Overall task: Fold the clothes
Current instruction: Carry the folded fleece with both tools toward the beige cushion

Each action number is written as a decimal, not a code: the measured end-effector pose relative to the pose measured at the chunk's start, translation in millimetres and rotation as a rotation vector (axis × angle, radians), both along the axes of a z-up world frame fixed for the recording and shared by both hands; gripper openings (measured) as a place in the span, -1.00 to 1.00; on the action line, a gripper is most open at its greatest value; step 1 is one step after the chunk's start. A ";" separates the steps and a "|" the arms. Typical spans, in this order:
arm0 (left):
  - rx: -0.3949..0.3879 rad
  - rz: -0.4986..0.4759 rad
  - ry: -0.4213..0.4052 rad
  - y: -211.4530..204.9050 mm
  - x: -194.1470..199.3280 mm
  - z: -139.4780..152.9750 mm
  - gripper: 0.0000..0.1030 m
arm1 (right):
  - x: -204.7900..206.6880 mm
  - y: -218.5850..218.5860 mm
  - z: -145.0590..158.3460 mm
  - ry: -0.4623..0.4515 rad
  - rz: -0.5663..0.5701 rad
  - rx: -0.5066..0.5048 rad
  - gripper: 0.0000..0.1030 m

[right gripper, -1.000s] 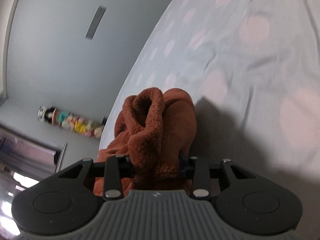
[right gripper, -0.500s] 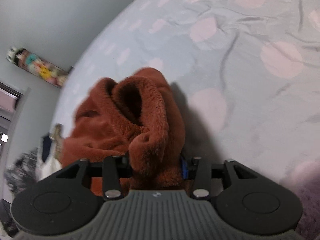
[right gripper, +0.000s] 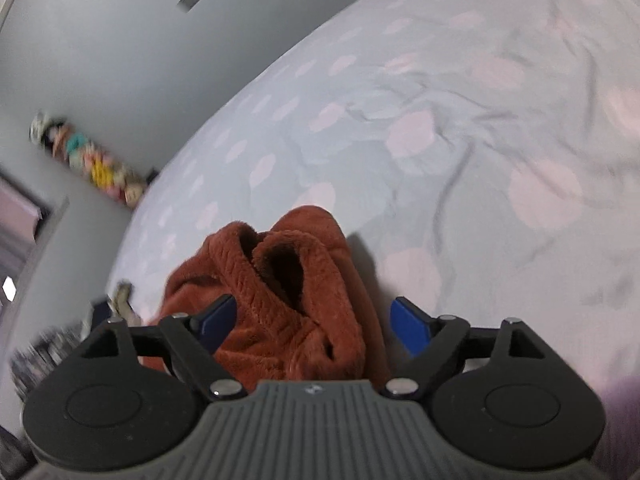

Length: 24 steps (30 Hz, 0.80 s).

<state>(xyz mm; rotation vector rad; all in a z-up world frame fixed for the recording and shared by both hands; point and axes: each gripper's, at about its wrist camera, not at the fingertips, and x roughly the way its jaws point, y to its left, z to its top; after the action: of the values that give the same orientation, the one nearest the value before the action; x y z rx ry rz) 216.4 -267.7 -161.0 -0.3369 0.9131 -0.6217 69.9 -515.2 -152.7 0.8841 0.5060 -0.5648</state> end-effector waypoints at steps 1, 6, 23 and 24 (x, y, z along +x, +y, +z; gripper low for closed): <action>0.007 -0.003 -0.002 -3.7 1.5 -2.1 0.03 | 9.4 -0.9 2.6 0.022 0.029 -0.038 0.73; 0.052 -0.021 0.006 -17.3 16.9 -20.3 0.04 | 47.5 -16.7 -6.4 0.105 0.205 -0.127 0.75; 0.089 -0.102 0.162 -48.2 47.8 -81.2 -0.11 | 64.2 -62.4 -75.0 0.016 0.243 0.252 0.42; 0.089 -0.110 0.159 -49.0 47.6 -81.6 -0.17 | 64.9 -62.2 -75.5 0.010 0.247 0.255 0.33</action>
<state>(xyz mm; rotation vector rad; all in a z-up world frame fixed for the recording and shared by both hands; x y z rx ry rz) 264.0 -316.7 -242.6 -0.2605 1.1140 -0.6599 134.8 -577.3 -228.2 1.0422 0.6956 -0.2827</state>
